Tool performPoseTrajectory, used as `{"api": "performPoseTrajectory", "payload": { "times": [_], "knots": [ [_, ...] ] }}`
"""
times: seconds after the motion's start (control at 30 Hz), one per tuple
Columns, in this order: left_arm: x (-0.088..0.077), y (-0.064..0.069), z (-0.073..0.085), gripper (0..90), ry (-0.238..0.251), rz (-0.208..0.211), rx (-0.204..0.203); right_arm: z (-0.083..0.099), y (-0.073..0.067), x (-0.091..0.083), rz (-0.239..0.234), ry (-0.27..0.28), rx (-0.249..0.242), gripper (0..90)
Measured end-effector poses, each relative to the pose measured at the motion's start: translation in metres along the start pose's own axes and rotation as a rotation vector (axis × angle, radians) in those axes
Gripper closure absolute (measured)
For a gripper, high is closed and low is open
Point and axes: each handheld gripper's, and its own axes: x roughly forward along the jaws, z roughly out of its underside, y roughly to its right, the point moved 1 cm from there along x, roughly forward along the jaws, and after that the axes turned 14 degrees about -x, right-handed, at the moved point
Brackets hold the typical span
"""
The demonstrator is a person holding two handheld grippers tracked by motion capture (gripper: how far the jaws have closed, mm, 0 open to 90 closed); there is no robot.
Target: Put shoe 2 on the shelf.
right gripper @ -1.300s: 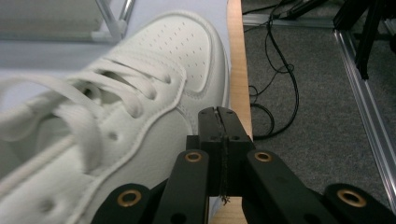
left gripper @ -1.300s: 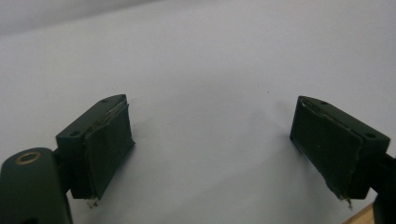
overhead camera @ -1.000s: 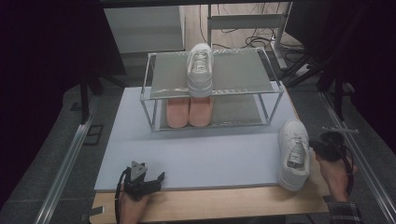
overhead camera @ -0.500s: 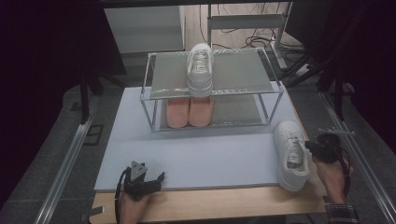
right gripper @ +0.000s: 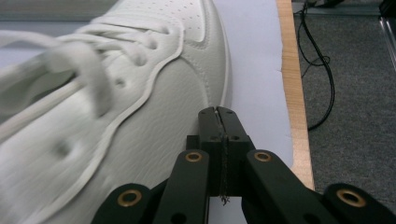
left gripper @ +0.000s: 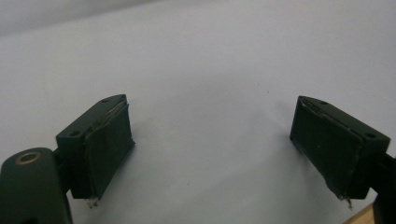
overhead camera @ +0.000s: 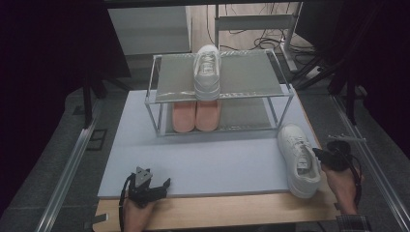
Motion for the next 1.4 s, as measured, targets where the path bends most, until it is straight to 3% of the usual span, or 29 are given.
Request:
{"api": "performPoseTrajectory", "payload": {
  "times": [0.23,0.53,0.63,0.73,0.83,0.9,1.0,1.1,1.27,1.4],
  "knots": [
    [0.000,0.000,0.000,12.7,0.000,0.000,-0.001,0.005,-0.006,-0.030,-0.013,0.032,-0.006,84.7],
    [0.000,0.000,0.000,12.6,0.000,0.000,0.000,0.006,-0.019,-0.068,-0.065,0.075,-0.028,71.1],
    [0.000,0.000,0.000,12.6,0.000,0.000,0.000,0.005,-0.027,-0.068,-0.087,0.066,-0.047,63.4],
    [0.000,0.000,0.000,12.6,0.000,0.000,-0.001,0.004,-0.032,-0.056,-0.069,0.036,-0.073,60.6],
    [0.000,0.000,0.000,12.6,0.000,0.000,-0.001,0.003,-0.033,-0.050,-0.035,0.020,-0.081,68.8],
    [0.000,0.000,0.000,12.6,0.000,0.000,-0.001,0.003,-0.034,-0.052,-0.035,0.023,-0.071,77.7],
    [0.000,0.000,0.000,12.6,0.000,0.000,0.000,0.004,-0.037,-0.054,-0.010,0.012,-0.104,81.8],
    [0.000,0.000,0.000,12.6,0.000,0.000,-0.001,0.007,-0.036,-0.057,-0.048,0.020,-0.096,82.3],
    [0.000,0.000,0.000,12.6,0.000,0.000,0.000,0.013,-0.039,-0.064,-0.059,0.021,-0.124,81.4],
    [0.000,0.000,0.000,12.5,0.000,0.000,0.000,0.013,-0.038,-0.067,-0.087,0.023,-0.117,72.8]
  ]
}}
